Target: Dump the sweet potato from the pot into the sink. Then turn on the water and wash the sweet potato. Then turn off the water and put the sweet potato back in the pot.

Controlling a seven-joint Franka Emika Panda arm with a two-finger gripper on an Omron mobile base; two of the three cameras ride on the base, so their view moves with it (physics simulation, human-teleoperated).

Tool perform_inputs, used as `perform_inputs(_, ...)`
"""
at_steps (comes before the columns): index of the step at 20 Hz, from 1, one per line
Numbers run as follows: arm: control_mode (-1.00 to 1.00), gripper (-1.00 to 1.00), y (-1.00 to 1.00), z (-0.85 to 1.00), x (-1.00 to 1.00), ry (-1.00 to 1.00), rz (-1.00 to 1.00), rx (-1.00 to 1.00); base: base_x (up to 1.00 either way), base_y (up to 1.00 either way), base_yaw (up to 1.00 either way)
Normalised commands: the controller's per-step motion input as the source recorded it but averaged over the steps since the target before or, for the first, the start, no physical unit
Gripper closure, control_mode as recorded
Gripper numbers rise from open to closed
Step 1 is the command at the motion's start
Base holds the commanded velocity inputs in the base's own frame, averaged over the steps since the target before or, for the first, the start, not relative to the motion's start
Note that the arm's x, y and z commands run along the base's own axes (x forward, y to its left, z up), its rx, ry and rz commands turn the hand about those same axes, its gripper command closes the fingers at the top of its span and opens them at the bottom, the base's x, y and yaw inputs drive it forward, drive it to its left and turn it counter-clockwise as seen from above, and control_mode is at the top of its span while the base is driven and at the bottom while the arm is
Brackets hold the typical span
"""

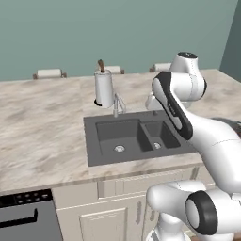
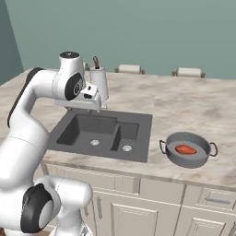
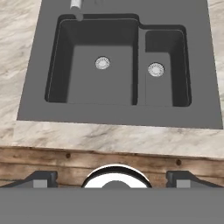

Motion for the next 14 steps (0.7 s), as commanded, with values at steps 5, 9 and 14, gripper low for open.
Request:
perform_inputs(5, 1.0, -1.0, 0.0, 0.0, 0.0, 0.0, 0.0, 0.0, 0.03, -0.6, 0.0)
perform_inputs(9, 1.0, -1.0, 0.0, 0.0, 0.0, 0.0, 0.0, 0.0, 0.22, -0.52, 0.0)
perform_inputs(14, 1.0, -1.0, 0.0, 0.0, 0.0, 0.0, 0.0, 0.0, 0.4, -0.34, 0.0)
